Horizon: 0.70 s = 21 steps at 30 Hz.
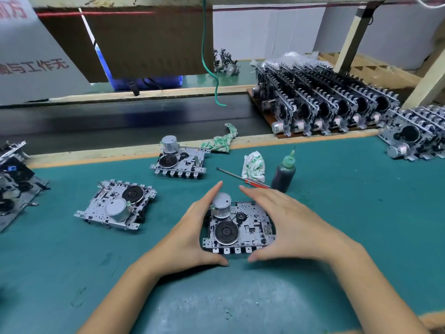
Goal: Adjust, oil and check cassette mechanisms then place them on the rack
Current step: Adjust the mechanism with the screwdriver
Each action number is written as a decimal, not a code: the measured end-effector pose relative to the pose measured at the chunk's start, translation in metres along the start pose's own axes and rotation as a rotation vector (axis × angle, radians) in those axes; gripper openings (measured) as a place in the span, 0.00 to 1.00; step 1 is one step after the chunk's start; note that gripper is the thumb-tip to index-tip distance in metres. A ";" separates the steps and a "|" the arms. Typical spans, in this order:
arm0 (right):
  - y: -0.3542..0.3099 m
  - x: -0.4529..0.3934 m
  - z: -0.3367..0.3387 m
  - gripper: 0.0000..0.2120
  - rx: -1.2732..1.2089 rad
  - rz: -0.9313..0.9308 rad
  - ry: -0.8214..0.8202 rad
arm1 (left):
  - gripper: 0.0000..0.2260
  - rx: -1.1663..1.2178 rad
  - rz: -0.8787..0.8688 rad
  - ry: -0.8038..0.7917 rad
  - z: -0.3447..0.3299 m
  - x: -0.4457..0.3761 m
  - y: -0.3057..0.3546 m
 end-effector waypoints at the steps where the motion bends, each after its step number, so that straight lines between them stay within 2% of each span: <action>1: -0.003 -0.001 -0.001 0.58 0.127 -0.003 -0.001 | 0.56 0.013 0.004 -0.011 -0.001 0.000 0.000; 3: -0.006 -0.005 -0.003 0.59 0.292 -0.017 -0.009 | 0.58 0.018 0.012 -0.022 -0.003 0.001 -0.002; 5: -0.008 -0.012 -0.001 0.57 0.340 -0.050 -0.033 | 0.59 0.019 0.026 -0.013 -0.003 0.001 -0.004; 10: -0.011 -0.019 0.003 0.46 0.229 -0.040 -0.009 | 0.60 0.073 0.054 0.052 -0.004 0.002 -0.006; 13: -0.009 -0.013 0.009 0.45 0.068 -0.042 0.031 | 0.61 0.267 0.032 0.088 -0.001 0.004 -0.005; 15: -0.009 -0.007 0.016 0.43 -0.203 -0.063 0.064 | 0.58 0.501 0.023 0.078 0.001 0.000 -0.002; 16: -0.012 -0.005 0.016 0.39 -0.430 -0.046 0.054 | 0.55 0.659 0.012 0.058 0.002 -0.003 0.001; 18: -0.033 -0.003 0.008 0.27 -0.964 0.130 -0.104 | 0.52 0.951 -0.006 -0.037 -0.003 -0.008 0.008; 19: -0.045 -0.003 0.001 0.25 -1.188 0.227 -0.192 | 0.55 1.075 0.010 -0.094 -0.007 -0.010 0.012; 21: -0.065 -0.005 -0.013 0.28 -1.537 0.331 -0.312 | 0.60 1.350 0.066 -0.142 -0.014 -0.011 0.015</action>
Point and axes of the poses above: each hand's wrist, its own x-axis away from the middle knuckle, its own z-axis out of the back of the hand, y = z × x, the point moved 5 cm from there along -x, towards the middle knuckle, and after that the axes turned 11 degrees about -y, right-handed, at the moved point
